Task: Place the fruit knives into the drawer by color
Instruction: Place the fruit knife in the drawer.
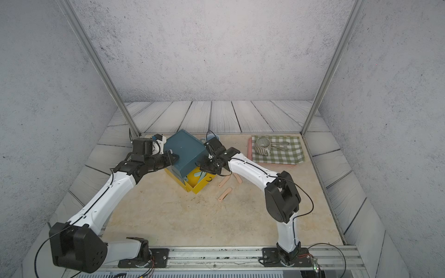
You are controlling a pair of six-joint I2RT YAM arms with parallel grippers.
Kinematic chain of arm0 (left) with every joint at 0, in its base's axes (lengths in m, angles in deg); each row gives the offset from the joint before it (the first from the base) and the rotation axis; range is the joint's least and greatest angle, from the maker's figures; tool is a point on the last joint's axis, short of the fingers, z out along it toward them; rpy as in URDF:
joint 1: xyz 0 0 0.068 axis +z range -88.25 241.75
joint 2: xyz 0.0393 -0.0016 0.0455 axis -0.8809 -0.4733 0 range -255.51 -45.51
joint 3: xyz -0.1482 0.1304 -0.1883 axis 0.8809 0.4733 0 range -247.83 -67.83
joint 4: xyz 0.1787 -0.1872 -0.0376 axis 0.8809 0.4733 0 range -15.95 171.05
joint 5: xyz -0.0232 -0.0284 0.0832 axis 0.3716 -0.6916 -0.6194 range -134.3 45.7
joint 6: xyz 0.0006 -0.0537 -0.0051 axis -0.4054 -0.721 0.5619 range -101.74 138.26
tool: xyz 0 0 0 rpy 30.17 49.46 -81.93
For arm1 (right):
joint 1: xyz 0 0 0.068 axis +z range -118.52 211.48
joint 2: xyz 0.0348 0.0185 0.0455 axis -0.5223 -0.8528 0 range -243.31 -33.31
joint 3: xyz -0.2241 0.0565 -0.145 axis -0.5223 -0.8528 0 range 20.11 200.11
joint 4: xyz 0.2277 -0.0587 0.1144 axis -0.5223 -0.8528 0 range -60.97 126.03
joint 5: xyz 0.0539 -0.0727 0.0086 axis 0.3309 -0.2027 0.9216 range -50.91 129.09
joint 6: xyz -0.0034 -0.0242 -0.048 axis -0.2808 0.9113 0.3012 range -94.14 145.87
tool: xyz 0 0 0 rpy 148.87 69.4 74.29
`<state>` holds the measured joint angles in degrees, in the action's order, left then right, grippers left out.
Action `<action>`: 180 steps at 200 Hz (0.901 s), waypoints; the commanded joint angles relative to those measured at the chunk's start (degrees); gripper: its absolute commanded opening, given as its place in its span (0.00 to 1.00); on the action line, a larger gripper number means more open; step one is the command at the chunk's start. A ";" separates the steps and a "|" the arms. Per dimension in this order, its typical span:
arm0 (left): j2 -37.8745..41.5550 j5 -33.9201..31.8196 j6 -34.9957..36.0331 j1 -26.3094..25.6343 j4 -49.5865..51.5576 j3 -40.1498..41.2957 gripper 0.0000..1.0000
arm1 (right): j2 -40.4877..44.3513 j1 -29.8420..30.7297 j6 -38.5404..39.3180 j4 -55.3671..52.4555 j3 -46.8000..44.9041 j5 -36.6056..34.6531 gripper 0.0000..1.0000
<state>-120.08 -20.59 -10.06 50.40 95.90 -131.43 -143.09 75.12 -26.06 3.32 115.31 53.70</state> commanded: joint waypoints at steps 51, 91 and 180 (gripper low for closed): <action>-2.34 -1.40 0.50 0.50 6.09 1.03 0.00 | 7.77 -0.09 8.05 -2.83 -1.67 -2.52 0.21; -1.99 -1.56 0.55 0.54 6.57 0.91 0.00 | 15.84 -0.15 11.65 -3.04 -8.36 -5.95 0.09; -2.34 -1.14 0.56 0.49 6.52 1.02 0.00 | 14.95 -2.54 10.79 1.95 -19.59 -3.85 0.00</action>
<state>-120.49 -20.53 -10.08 50.40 95.46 -131.60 -126.48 73.44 -14.67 2.91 96.95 48.72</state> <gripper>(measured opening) 0.044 0.042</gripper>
